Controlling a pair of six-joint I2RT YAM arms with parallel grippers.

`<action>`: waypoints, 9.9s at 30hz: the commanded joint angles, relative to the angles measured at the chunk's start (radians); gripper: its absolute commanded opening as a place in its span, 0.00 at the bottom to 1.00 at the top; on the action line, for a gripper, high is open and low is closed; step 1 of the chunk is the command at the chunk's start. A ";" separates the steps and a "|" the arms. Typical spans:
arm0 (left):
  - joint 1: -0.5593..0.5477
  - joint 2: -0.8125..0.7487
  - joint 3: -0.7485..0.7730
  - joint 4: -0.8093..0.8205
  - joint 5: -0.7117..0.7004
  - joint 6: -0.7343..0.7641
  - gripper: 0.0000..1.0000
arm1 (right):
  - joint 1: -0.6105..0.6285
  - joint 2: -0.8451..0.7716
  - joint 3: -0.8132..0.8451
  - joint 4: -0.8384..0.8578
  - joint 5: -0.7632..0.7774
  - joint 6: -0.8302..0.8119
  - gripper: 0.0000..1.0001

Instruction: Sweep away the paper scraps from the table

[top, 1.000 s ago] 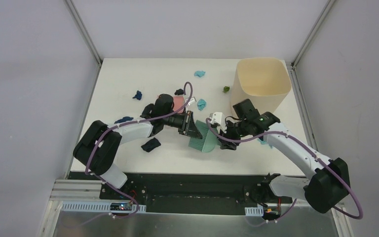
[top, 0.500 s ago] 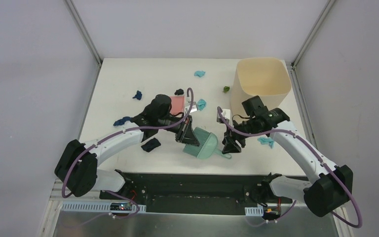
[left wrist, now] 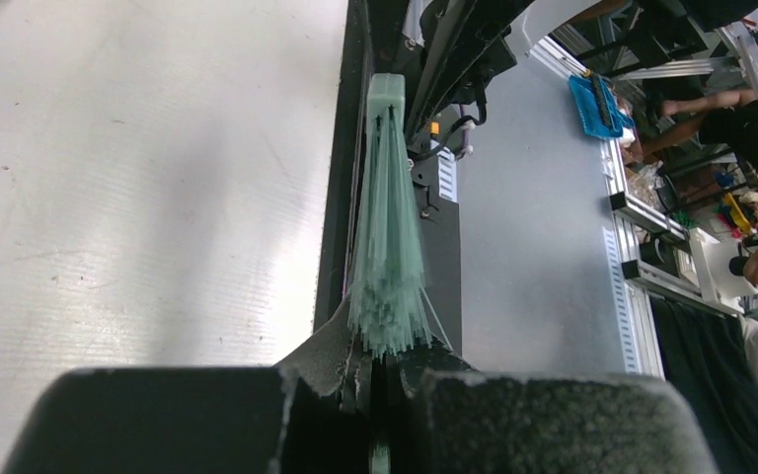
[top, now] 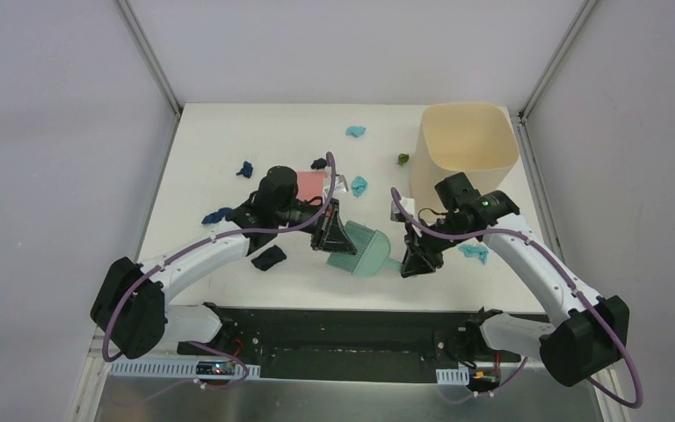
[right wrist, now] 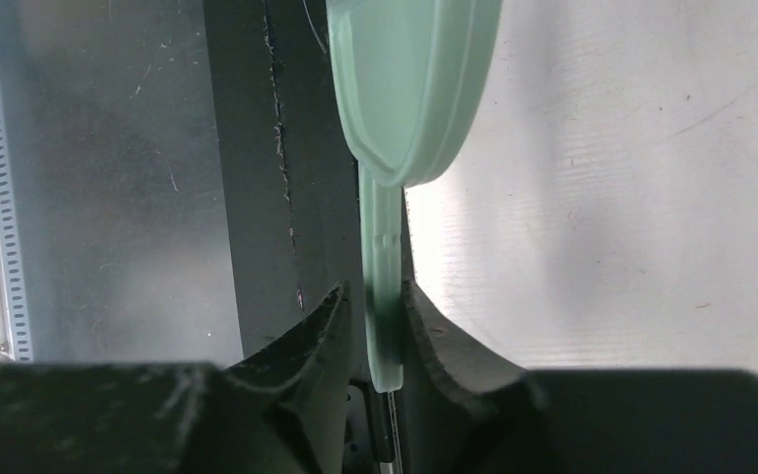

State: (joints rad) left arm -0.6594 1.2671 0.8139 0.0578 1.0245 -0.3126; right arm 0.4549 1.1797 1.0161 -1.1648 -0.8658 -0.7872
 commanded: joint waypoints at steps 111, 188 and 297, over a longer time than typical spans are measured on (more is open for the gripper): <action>0.202 0.139 -0.183 0.952 -0.006 -0.712 0.00 | -0.308 0.055 0.114 0.270 -0.393 0.440 0.22; 0.190 0.388 0.264 -0.492 -1.001 -0.027 0.45 | -0.317 -0.228 -0.195 0.365 0.005 0.324 0.00; -0.440 0.358 0.367 -0.852 -0.825 0.463 0.00 | -0.523 -0.240 -0.160 0.160 0.849 0.162 0.00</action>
State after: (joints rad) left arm -1.0935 1.6382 1.1809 -0.7933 0.1616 0.1253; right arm -0.1123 0.9504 0.8246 -0.9001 0.1619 -0.7227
